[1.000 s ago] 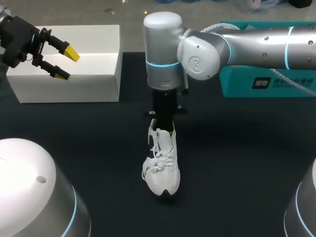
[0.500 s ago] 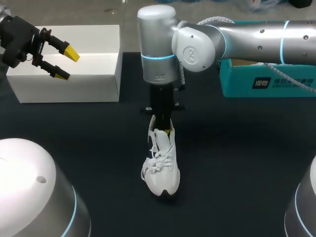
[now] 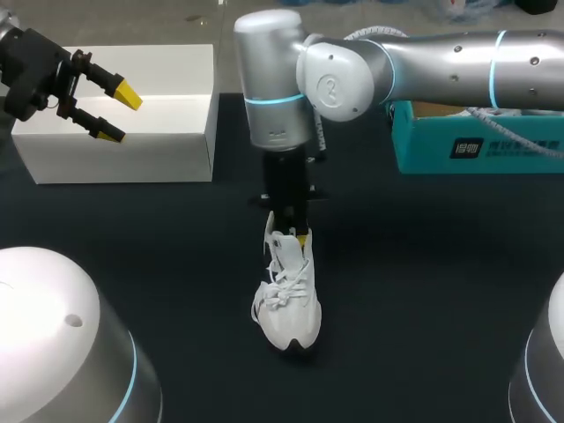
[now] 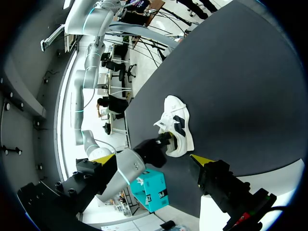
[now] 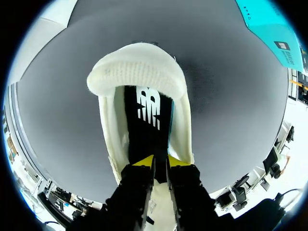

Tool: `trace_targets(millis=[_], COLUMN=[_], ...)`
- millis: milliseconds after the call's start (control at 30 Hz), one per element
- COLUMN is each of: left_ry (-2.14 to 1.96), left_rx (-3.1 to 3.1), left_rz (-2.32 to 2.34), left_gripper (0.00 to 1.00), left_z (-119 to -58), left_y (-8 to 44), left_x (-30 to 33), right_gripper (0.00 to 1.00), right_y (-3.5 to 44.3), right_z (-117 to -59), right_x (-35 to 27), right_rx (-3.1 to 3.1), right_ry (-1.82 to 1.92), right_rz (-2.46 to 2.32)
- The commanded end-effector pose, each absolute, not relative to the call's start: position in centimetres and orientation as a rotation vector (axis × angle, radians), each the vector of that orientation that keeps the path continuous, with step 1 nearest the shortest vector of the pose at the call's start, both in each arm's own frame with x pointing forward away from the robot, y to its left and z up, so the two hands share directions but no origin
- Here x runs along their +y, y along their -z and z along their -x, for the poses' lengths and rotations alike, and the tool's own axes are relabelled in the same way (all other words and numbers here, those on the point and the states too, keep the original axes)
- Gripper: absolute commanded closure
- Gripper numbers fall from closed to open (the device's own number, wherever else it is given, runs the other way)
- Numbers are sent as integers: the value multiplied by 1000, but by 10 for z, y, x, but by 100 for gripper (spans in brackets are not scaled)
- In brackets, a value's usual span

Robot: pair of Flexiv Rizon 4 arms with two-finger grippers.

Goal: Take the shoe out of the shoebox, open the shoe tongue, remove and reinsert the insole, then place the shoe into the shoebox

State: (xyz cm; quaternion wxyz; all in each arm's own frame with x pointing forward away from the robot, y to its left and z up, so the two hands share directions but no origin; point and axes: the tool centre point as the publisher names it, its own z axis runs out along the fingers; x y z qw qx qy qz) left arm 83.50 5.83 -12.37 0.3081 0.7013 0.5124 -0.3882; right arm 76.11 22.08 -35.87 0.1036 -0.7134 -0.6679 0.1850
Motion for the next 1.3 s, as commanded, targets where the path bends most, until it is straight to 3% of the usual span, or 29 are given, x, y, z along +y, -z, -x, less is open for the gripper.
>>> trace_targets(millis=[33, 1300], left_ry=[1026, 1026], left_rx=[1355, 1355], left_rz=[-1858, -1858], left_gripper=[0, 0], left_z=[-835, -835], left_y=[123, 123], left_x=[59, 59], right_gripper=[0, 0], right_y=[364, 336], right_z=[-763, -721], right_x=[226, 220], right_rx=[-1966, -1967], right_ry=[-559, -498], right_rz=[2093, 2031])
